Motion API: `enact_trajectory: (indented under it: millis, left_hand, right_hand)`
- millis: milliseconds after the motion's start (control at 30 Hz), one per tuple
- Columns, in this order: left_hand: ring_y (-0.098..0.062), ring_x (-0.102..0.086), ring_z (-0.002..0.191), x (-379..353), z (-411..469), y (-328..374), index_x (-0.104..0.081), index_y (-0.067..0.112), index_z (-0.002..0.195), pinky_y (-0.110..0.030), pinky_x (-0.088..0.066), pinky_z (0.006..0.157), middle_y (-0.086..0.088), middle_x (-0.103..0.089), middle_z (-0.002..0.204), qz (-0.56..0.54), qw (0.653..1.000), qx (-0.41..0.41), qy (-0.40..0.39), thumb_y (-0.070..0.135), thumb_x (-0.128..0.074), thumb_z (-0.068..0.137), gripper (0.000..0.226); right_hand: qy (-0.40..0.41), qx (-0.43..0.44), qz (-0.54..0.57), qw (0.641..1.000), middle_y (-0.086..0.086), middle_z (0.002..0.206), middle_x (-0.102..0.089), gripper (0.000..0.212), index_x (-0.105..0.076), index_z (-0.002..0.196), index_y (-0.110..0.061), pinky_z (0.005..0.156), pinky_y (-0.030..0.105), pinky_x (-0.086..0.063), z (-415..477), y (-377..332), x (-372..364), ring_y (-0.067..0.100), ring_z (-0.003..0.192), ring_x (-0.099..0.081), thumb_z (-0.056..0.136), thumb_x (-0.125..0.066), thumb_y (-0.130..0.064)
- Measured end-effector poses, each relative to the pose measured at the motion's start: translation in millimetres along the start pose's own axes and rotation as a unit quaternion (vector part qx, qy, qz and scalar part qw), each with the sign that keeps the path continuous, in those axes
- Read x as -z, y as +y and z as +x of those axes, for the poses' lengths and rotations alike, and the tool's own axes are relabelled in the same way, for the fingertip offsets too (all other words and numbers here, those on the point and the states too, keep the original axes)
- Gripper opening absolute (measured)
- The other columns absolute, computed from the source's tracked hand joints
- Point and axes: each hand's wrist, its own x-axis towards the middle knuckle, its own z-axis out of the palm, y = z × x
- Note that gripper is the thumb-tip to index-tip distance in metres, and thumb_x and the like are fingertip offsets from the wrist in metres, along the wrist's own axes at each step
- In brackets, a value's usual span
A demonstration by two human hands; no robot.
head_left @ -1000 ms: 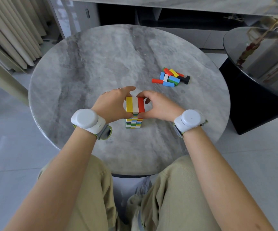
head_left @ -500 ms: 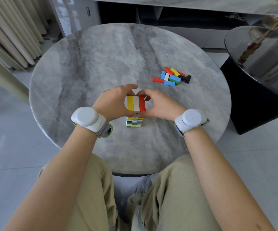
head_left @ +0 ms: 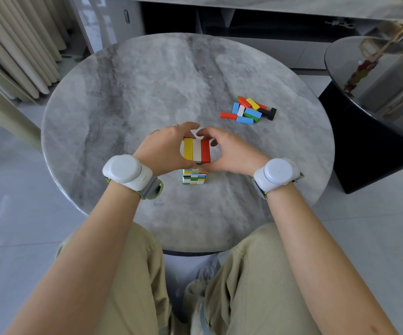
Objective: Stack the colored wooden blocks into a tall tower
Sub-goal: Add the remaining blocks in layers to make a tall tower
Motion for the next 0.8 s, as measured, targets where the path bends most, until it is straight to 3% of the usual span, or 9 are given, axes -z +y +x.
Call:
enact_trajectory:
  millis: [133, 233, 267, 333, 400, 467, 533, 600, 800]
  left_hand:
    - [-0.018, -0.031, 0.138, 3, -7, 0, -0.016, 0.019, 0.149, -0.032, -0.027, 0.113, -0.002, -0.031, 0.15, -0.071, 0.997, 0.023, -0.027, 0.036, -0.076, 0.074, 0.098]
    - [-0.017, -0.018, 0.144, 1, -9, 3, -0.013, 0.013, 0.15, -0.029, -0.017, 0.114, -0.004, -0.019, 0.156, -0.231, 0.963, 0.14, 0.017, 0.034, -0.052, 0.093, 0.071]
    - [-0.019, -0.021, 0.143, -2, -7, 4, -0.019, 0.012, 0.148, -0.032, -0.018, 0.114, -0.007, -0.022, 0.155, -0.3, 0.932, 0.201, 0.036, 0.037, -0.045, 0.096, 0.063]
    - [-0.03, -0.023, 0.143, -8, -2, 7, -0.027, 0.007, 0.145, -0.041, -0.018, 0.117, -0.017, -0.022, 0.154, -0.428, 0.848, 0.309, 0.049, 0.042, -0.037, 0.098, 0.061]
    - [-0.035, -0.011, 0.143, -14, 4, 11, -0.017, 0.0, 0.147, -0.042, -0.01, 0.118, -0.019, -0.008, 0.154, -0.536, 0.765, 0.357, 0.034, 0.043, -0.035, 0.099, 0.067]
    - [-0.029, -0.005, 0.144, -19, 9, 13, -0.014, 0.001, 0.149, -0.038, -0.008, 0.118, -0.013, -0.003, 0.155, -0.578, 0.727, 0.369, 0.015, 0.045, -0.032, 0.099, 0.069]
    - [-0.026, -0.008, 0.145, -23, 15, 14, -0.016, 0.002, 0.149, -0.035, -0.011, 0.118, -0.012, -0.007, 0.156, -0.571, 0.733, 0.369, 0.007, 0.046, -0.028, 0.099, 0.067]
    - [-0.026, -0.02, 0.144, -27, 19, 13, -0.017, 0.002, 0.148, -0.033, -0.02, 0.116, -0.015, -0.016, 0.156, -0.563, 0.742, 0.363, -0.008, 0.047, -0.025, 0.099, 0.067]
    - [-0.028, -0.048, 0.127, -29, 19, 10, -0.025, 0.0, 0.145, -0.032, -0.038, 0.091, -0.018, -0.042, 0.144, -0.576, 0.74, 0.345, -0.03, 0.05, -0.022, 0.099, 0.068]
  right_hand:
    - [-0.02, -0.026, 0.128, 0.991, 0.002, 0.146, -0.029, 0.089, -0.016, 0.148, -0.022, 0.103, 0.021, -0.026, -10, 0, 5, 0.012, 0.137, -0.027, 0.079, -0.073, -0.024]
    - [0.045, -0.127, 0.358, 0.924, 0.001, 0.13, -0.042, 0.042, -0.037, 0.134, -0.023, 0.101, 0.025, -0.031, -7, -1, 3, 0.013, 0.122, -0.039, 0.094, -0.05, -0.026]
    - [0.073, -0.174, 0.459, 0.868, 0.003, 0.11, -0.047, 0.026, -0.045, 0.12, -0.022, 0.09, 0.025, -0.036, -4, -3, 1, 0.015, 0.102, -0.046, 0.095, -0.045, -0.029]
    - [0.073, -0.249, 0.569, 0.78, 0.002, 0.079, -0.038, 0.033, -0.046, 0.116, -0.019, 0.065, 0.022, -0.033, 0, -9, -4, 0.012, 0.069, -0.037, 0.095, -0.04, -0.044]
    - [0.038, -0.282, 0.579, 0.764, 0.0, 0.073, -0.033, 0.042, -0.038, 0.118, -0.021, 0.057, 0.022, -0.027, 5, -11, -11, 0.01, 0.063, -0.032, 0.093, -0.034, -0.055]
    - [0.019, -0.292, 0.584, 0.757, 0.001, 0.079, -0.038, 0.046, -0.038, 0.11, -0.02, 0.059, 0.021, -0.03, 8, -12, -18, 0.009, 0.069, -0.038, 0.092, -0.029, -0.061]
    - [0.0, -0.274, 0.6, 0.751, 0.009, 0.108, -0.054, 0.063, -0.042, 0.125, -0.013, 0.071, 0.023, -0.041, 13, -12, -24, 0.016, 0.093, -0.054, 0.092, -0.026, -0.064]
    - [-0.018, -0.258, 0.621, 0.74, 0.016, 0.133, -0.049, 0.082, -0.032, 0.141, -0.003, 0.074, 0.029, -0.048, 16, -12, -26, 0.024, 0.108, -0.057, 0.09, -0.026, -0.067]
    - [-0.018, -0.248, 0.637, 0.73, 0.018, 0.144, -0.041, 0.095, -0.021, 0.147, -0.006, 0.073, 0.036, -0.053, 23, -9, -30, 0.026, 0.115, -0.058, 0.081, -0.035, -0.073]
